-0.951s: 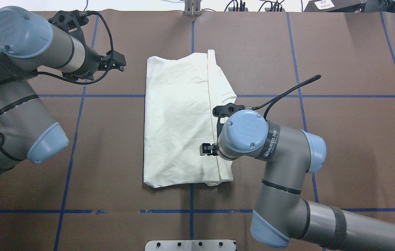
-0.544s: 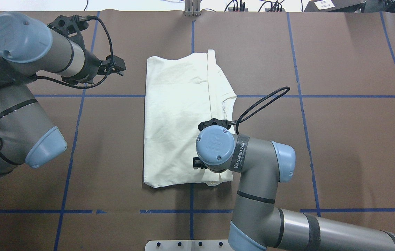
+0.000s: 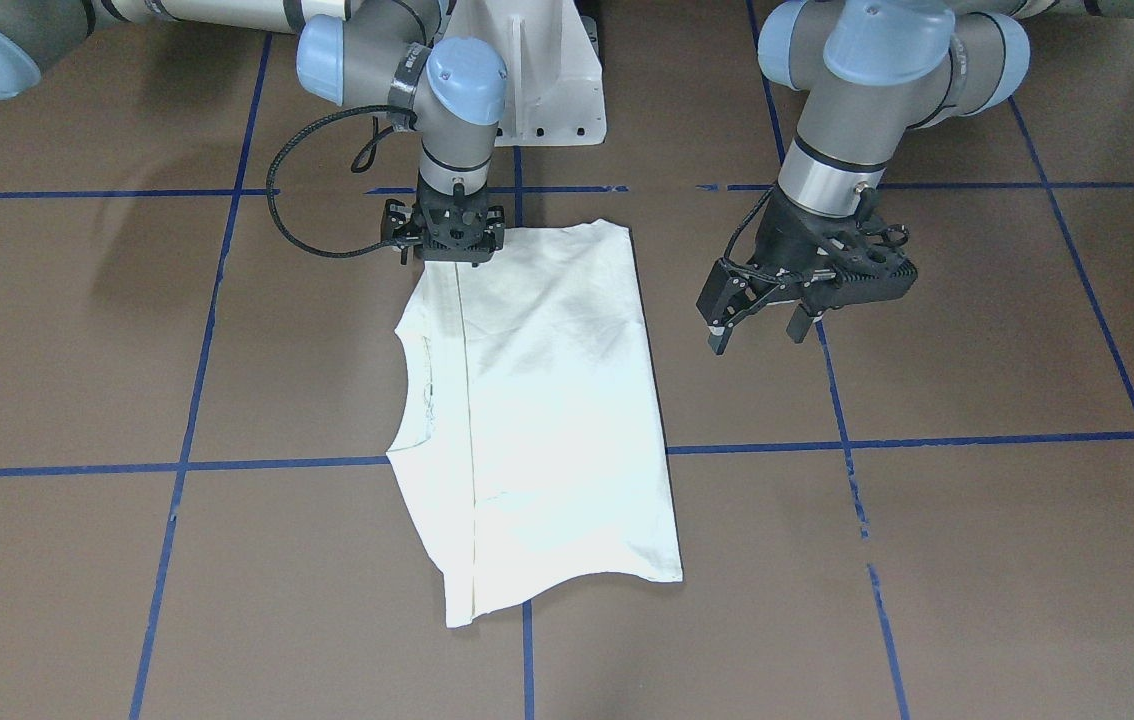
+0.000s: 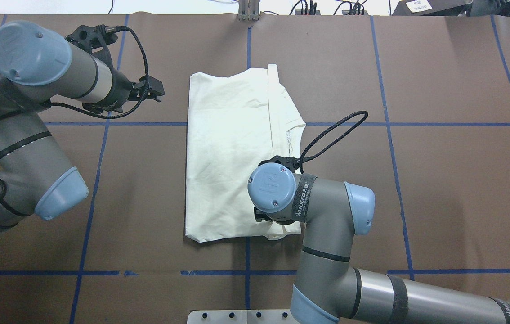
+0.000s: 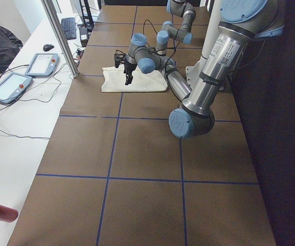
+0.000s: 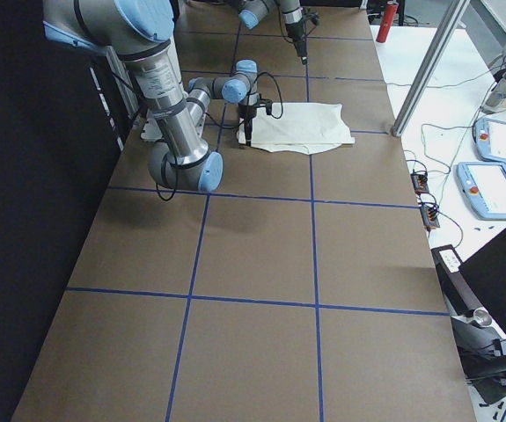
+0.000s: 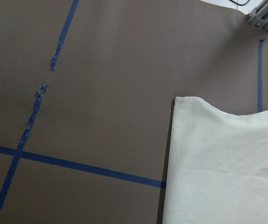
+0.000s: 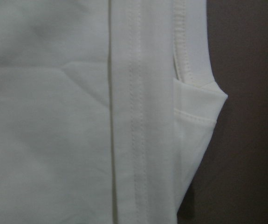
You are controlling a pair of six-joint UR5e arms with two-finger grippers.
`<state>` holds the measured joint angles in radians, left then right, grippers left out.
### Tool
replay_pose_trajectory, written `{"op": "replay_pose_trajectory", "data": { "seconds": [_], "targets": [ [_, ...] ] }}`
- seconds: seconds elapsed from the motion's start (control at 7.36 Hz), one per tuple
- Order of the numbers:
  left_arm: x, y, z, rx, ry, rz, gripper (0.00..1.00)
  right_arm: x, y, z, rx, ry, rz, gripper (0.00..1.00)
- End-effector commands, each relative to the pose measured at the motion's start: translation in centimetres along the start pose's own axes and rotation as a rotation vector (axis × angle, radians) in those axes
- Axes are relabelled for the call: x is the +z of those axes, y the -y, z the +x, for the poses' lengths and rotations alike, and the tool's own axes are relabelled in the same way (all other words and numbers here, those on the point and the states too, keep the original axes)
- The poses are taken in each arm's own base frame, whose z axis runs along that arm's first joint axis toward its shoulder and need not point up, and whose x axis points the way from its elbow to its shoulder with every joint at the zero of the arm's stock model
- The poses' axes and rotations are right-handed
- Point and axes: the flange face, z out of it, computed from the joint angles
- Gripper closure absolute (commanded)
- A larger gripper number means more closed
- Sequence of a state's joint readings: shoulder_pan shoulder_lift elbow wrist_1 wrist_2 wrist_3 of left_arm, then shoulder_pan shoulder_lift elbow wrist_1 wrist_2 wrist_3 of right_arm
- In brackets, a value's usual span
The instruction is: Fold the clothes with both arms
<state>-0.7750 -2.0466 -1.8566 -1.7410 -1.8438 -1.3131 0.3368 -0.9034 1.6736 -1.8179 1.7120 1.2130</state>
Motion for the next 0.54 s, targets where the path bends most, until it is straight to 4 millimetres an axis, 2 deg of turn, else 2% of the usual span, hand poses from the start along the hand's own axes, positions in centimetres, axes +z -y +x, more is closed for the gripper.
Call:
{"op": "replay_pose_trajectory", "data": {
  "seconds": [0.0, 0.41],
  "targets": [
    [0.26, -0.50, 0.17, 0.004, 0.000, -0.008, 0.00, 0.72, 0.02, 0.32, -0.002, -0.029, -0.012, 0.00],
    [0.29, -0.93, 0.39, -0.008, -0.004, -0.012, 0.00, 0.83, 0.54, 1.08, -0.004, -0.055, -0.017, 0.00]
  ]
}}
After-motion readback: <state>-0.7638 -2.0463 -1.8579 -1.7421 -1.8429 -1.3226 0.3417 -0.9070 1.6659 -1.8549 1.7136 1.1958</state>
